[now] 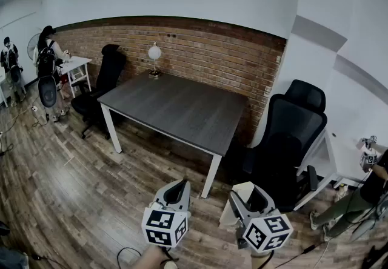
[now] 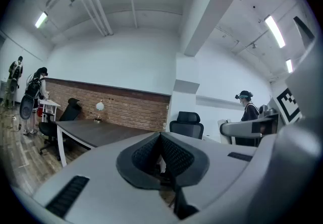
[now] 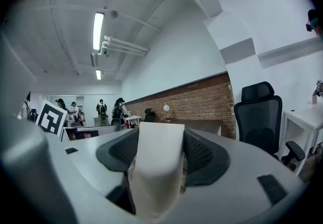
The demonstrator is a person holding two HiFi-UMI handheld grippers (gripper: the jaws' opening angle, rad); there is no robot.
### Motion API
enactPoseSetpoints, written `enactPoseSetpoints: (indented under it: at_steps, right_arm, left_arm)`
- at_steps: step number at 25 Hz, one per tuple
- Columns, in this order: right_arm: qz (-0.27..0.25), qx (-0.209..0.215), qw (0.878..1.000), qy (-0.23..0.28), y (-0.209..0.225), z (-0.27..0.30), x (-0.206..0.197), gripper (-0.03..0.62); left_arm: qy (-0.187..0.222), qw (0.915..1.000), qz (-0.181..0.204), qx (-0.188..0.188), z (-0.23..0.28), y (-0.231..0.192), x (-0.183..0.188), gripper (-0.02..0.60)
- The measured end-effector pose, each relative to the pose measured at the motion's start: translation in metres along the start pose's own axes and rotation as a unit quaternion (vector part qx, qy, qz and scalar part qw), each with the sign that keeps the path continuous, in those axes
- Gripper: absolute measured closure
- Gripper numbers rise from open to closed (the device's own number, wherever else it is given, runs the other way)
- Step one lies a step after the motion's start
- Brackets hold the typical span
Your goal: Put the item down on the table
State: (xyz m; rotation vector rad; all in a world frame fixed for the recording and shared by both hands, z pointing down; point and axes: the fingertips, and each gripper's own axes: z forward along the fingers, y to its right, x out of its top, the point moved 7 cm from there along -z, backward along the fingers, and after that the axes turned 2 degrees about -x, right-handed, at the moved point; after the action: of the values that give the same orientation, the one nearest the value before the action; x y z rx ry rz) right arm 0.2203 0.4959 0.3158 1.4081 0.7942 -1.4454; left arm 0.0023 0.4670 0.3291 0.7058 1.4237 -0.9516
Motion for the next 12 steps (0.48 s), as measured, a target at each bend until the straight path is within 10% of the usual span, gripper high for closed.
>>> enactPoseSetpoints:
  at_steps: [12]
  right_arm:
    - [0.006,0.001,1.000,-0.005,-0.0057,0.0049,-0.0089,0.296]
  left_arm:
    - [-0.002,1.0000,-0.007,0.005,-0.0041,-0.0109,-0.0048,0.565]
